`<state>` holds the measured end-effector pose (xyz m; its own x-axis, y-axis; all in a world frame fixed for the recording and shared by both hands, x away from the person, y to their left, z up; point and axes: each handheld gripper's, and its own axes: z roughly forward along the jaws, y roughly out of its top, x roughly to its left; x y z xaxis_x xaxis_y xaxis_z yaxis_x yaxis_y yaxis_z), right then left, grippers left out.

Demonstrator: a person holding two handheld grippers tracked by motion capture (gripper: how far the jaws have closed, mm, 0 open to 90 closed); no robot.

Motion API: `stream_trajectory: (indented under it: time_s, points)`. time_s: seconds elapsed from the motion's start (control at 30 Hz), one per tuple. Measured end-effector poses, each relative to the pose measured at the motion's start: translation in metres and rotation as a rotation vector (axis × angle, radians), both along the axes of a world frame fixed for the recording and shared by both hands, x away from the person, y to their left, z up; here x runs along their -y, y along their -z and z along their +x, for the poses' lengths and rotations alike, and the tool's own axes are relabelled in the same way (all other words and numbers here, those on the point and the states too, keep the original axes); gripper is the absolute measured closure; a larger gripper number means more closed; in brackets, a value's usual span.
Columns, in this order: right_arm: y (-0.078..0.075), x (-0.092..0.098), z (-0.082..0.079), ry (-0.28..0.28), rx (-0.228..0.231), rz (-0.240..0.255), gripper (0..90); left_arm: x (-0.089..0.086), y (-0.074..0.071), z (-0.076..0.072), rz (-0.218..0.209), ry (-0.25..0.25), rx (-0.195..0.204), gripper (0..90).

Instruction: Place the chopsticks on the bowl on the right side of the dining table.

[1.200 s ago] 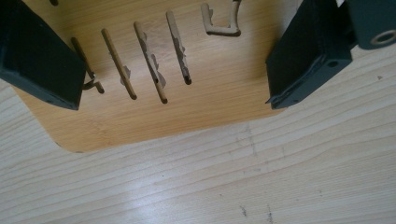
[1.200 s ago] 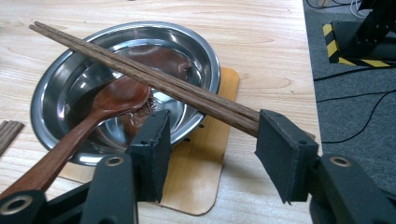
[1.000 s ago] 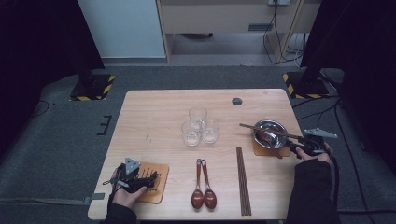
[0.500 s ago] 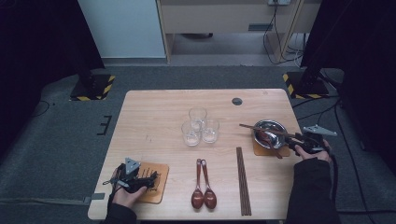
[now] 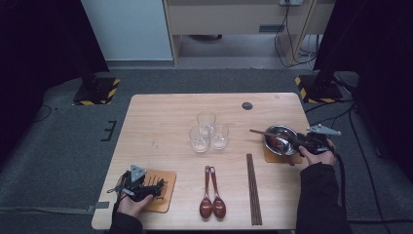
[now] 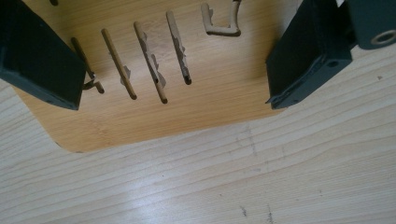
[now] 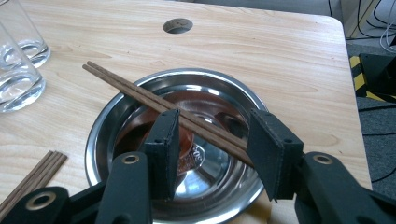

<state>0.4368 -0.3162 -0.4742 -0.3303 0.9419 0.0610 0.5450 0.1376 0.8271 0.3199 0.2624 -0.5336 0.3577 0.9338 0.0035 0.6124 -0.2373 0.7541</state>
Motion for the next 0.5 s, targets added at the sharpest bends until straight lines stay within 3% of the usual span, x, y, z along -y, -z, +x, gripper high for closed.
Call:
stream_trajectory:
  time_s: [0.5]
  points:
    - [0.008, -0.009, 0.024, 0.014, -0.015, -0.022, 56.7, 0.0, 0.0, 0.0, 0.0, 0.0, 0.0, 3.7]
